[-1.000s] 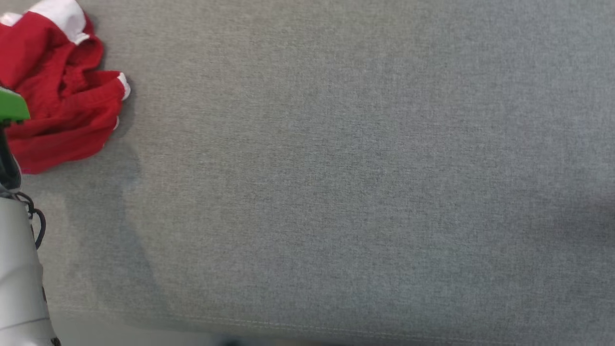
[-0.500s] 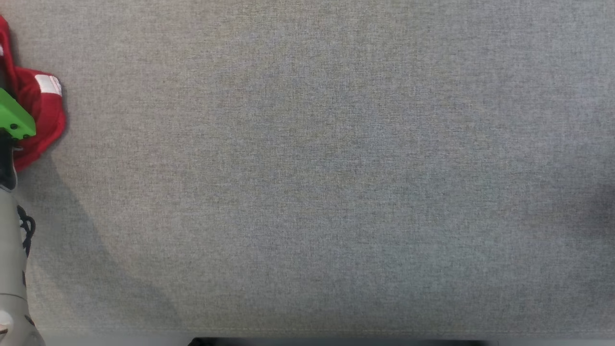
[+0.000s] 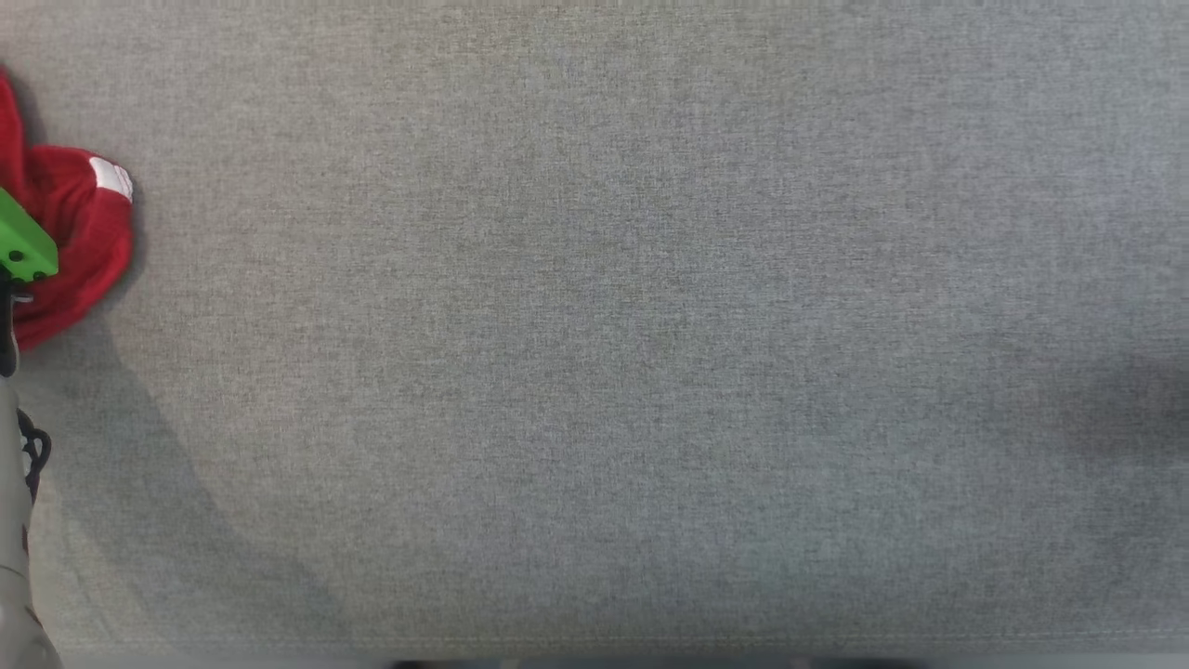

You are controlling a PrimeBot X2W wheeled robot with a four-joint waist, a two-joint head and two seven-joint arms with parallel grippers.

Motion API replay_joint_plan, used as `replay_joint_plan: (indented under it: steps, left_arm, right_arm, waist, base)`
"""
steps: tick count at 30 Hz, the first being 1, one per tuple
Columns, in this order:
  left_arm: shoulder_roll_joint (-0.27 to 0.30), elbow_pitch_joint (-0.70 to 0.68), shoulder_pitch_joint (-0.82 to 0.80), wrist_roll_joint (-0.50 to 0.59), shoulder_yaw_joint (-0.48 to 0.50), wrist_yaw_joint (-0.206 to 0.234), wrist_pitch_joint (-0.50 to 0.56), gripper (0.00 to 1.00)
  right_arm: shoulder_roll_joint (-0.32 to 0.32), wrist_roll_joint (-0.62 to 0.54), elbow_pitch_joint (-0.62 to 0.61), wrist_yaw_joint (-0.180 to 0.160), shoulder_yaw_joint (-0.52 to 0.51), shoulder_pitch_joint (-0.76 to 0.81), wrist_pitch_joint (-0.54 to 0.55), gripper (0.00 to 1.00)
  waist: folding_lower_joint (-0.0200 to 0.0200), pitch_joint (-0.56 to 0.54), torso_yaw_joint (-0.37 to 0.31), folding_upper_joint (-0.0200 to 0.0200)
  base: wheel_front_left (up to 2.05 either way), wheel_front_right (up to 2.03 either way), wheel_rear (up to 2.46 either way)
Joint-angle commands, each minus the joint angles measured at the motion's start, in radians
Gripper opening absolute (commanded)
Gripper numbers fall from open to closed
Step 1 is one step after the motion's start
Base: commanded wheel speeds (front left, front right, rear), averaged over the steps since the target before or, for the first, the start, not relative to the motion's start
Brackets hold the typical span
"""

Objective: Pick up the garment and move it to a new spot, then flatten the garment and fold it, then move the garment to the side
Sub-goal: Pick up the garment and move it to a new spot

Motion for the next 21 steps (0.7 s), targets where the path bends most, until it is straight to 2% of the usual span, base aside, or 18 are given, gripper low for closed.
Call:
replay_joint_plan:
  steps: [1,13,21]
  left_arm:
    - [0.016,0.003,-0.027,0.003,-0.004,-0.006,-0.011,0.00]
    - [0.052,-0.096,-0.100,0.028,-0.083,-0.013,-0.129,0.00]
    - [0.035,-0.289,-0.153,0.075,-0.190,-0.015,-0.081,0.00]
  right_arm:
    - [0.007,-0.001,0.010,-0.002,0.006,-0.012,-0.009,1.00]
    - [0.082,-0.004,0.130,-0.002,0.097,-0.045,-0.064,1.00]
    - [0.137,-0.008,0.212,-0.002,0.127,-0.053,-0.098,1.00]
  waist:
    - [-0.0001,-0.028,-0.014,0.0000]
    - [-0.0001,-0.183,-0.074,0.0000]
    - [-0.0001,-0.271,-0.154,0.0000]
  base:
    - [0.00,0.00,0.00]
    - [0.00,0.00,0.00]
    - [0.00,0.00,0.00]
